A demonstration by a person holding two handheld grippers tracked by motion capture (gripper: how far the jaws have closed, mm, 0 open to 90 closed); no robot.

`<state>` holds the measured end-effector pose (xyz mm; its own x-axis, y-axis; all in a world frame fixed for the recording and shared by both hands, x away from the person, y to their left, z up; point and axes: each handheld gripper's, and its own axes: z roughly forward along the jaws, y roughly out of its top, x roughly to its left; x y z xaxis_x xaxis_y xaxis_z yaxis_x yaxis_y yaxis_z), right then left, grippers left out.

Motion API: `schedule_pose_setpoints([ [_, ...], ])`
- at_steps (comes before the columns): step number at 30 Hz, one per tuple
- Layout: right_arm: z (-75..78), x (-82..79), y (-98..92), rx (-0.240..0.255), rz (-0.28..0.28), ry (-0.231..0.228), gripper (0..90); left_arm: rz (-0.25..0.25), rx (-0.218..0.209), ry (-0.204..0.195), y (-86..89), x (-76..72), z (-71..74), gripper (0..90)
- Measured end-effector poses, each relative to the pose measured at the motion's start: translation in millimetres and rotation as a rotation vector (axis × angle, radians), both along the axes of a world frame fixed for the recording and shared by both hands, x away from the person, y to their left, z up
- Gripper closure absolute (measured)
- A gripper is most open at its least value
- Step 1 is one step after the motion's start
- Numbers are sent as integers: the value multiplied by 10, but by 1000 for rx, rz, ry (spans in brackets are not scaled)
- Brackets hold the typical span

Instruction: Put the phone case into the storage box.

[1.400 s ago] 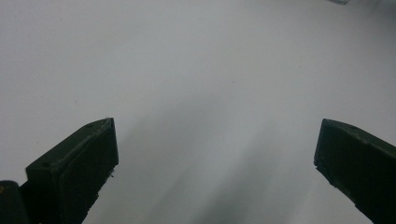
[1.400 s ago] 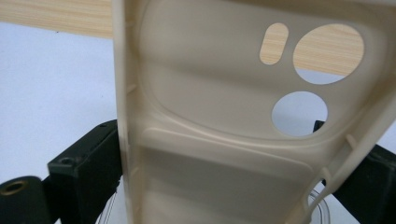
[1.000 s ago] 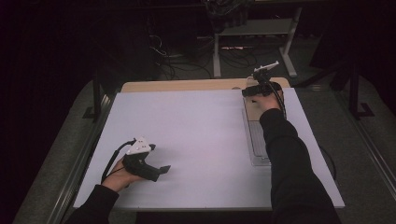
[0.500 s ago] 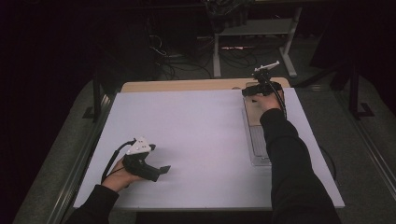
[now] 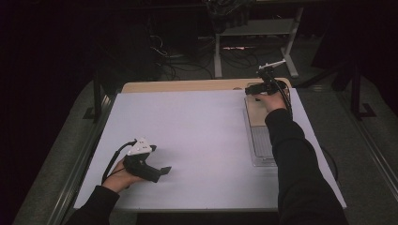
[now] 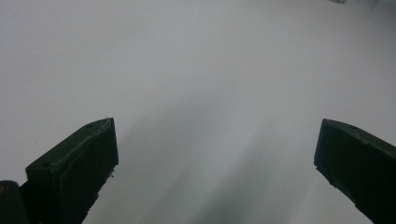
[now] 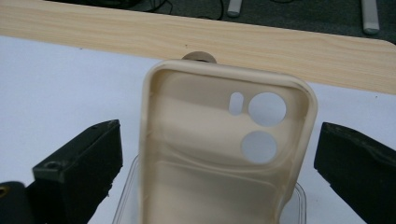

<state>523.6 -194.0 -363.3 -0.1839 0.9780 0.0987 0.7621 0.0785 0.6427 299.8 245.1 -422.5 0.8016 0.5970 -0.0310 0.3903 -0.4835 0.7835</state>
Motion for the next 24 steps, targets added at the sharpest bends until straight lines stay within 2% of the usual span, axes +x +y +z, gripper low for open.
schedule_pose_setpoints([
  [5, 74, -69, 12, 8, 29, 0, 4, -1, -7, 2, 4, -3, 12, 0],
  [10, 117, -141, 30, 12, 51, 20, 4, -2, -10, 1, 13, -2, 32, 0],
  [17, 137, -284, -14, 44, 91, 15, 4, 1, -10, 14, 7, -1, 22, 0],
  [24, 200, -445, -33, 48, 150, -5, 4, -6, -3, 7, 7, 9, 24, 0],
])
